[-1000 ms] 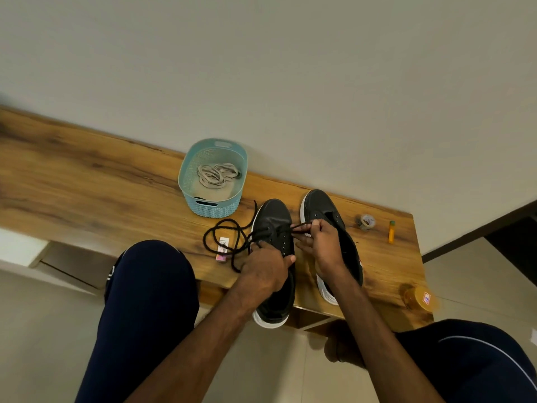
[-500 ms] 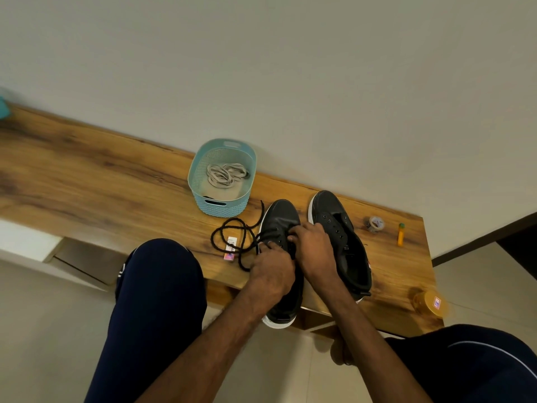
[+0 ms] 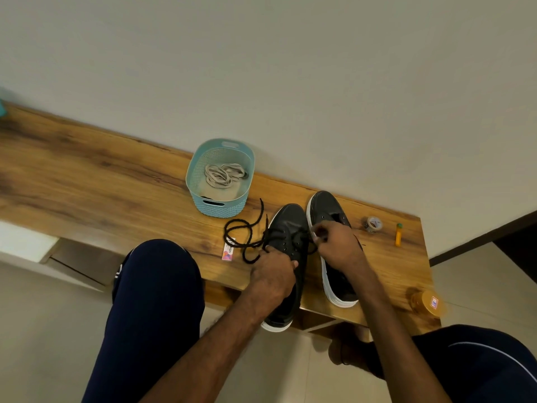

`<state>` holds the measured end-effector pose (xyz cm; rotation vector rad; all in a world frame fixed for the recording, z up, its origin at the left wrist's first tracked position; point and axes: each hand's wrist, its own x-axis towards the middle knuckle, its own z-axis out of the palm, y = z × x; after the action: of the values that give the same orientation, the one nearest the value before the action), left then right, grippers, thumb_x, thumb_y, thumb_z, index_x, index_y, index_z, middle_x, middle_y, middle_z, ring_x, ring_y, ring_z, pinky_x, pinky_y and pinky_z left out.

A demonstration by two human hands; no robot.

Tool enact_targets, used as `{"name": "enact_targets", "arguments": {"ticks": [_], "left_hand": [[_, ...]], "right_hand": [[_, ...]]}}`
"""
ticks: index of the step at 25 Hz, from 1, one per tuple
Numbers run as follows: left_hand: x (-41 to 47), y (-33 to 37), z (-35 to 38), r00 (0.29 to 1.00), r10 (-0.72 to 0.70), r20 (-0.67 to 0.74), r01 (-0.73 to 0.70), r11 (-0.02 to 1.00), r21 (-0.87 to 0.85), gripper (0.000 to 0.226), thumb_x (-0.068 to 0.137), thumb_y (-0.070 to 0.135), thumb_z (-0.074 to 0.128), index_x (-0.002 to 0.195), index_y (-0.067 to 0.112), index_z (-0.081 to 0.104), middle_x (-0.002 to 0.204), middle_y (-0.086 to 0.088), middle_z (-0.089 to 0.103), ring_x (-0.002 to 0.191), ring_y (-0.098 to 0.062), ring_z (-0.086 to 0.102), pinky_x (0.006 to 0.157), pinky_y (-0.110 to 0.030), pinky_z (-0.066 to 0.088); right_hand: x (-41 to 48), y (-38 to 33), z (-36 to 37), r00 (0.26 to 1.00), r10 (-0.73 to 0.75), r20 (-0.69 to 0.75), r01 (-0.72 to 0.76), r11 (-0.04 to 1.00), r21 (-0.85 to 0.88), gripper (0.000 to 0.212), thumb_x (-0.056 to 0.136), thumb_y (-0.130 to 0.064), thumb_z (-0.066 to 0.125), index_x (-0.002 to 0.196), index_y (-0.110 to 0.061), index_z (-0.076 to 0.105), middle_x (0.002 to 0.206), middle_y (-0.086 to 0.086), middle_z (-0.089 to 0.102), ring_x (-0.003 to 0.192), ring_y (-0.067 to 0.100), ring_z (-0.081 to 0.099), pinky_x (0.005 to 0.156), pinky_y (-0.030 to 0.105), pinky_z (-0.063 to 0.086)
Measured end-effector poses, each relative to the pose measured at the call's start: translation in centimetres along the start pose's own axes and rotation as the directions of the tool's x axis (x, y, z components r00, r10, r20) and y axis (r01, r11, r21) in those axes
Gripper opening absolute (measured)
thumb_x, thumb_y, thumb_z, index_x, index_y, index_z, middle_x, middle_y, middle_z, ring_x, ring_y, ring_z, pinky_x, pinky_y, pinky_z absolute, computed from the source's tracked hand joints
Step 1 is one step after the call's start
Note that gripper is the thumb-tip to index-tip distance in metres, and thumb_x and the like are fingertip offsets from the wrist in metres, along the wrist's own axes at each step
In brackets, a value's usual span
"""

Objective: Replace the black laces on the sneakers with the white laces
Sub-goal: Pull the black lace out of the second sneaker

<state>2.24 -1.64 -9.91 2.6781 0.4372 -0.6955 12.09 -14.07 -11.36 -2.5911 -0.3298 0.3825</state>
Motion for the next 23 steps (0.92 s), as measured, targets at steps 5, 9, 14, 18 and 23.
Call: {"name": "enact_targets", "arguments": {"ticks": [5,9,14,18,23], "left_hand": [[-0.1,0.0,0.3,1.0,-0.004,-0.016,0.004,1.0,0.013,0.066,0.105,0.042,0.034,0.147,-0.007,0.022,0.144,-0.023,0.04,0.125,-0.03,0.047,0.096,-0.04,0.05],[0.0,0.0,0.2,1.0,0.019,-0.019,-0.019,0.999,0.025,0.054,0.107,0.033,0.032,0.144,-0.006,0.031,0.147,-0.023,0.039,0.126,-0.03,0.047,0.097,-0.041,0.05],[0.0,-0.1,0.3,0.999,0.03,-0.033,-0.03,0.999,-0.012,0.049,0.107,0.033,0.032,0.141,-0.001,0.035,0.145,-0.023,0.04,0.122,-0.029,0.049,0.096,-0.04,0.05],[0.2,-0.2,0.5,0.999,0.019,-0.039,-0.02,0.999,-0.03,0.047,0.107,0.033,0.034,0.14,0.0,0.037,0.145,-0.023,0.04,0.124,-0.03,0.049,0.096,-0.041,0.05],[1.0,-0.7,0.9,0.998,0.061,0.005,-0.061,0.998,-0.003,0.037,0.103,0.031,0.046,0.136,0.014,0.049,0.133,-0.017,0.044,0.116,-0.026,0.053,0.088,-0.035,0.051]], "right_hand": [[0.1,-1.9,4.4,0.982,-0.189,-0.013,0.178,0.943,-0.281,0.026,0.1,-0.015,0.052,0.122,-0.012,0.064,0.119,0.008,0.057,0.11,0.025,0.053,0.091,0.039,0.049],[0.1,-1.1,4.8,0.982,-0.16,-0.1,0.134,0.965,-0.226,0.02,0.096,-0.005,0.054,0.112,-0.007,0.067,0.113,0.01,0.054,0.105,0.027,0.053,0.088,0.035,0.045],[0.1,-0.5,4.8,0.985,-0.171,-0.006,0.17,0.984,-0.058,0.021,0.094,-0.017,0.062,0.111,-0.013,0.072,0.109,0.001,0.052,0.105,0.02,0.05,0.092,0.04,0.048],[-0.5,-0.9,5.3,0.979,-0.072,-0.191,0.1,0.985,0.14,0.006,0.09,-0.013,0.069,0.092,-0.015,0.074,0.096,-0.007,0.057,0.088,0.008,0.054,0.087,0.037,0.052],[-0.9,-2.2,1.5,0.904,0.164,-0.394,0.121,0.787,0.605,0.009,0.094,-0.016,0.063,0.092,-0.019,0.071,0.092,-0.002,0.07,0.089,0.011,0.064,0.083,0.032,0.055]]}}
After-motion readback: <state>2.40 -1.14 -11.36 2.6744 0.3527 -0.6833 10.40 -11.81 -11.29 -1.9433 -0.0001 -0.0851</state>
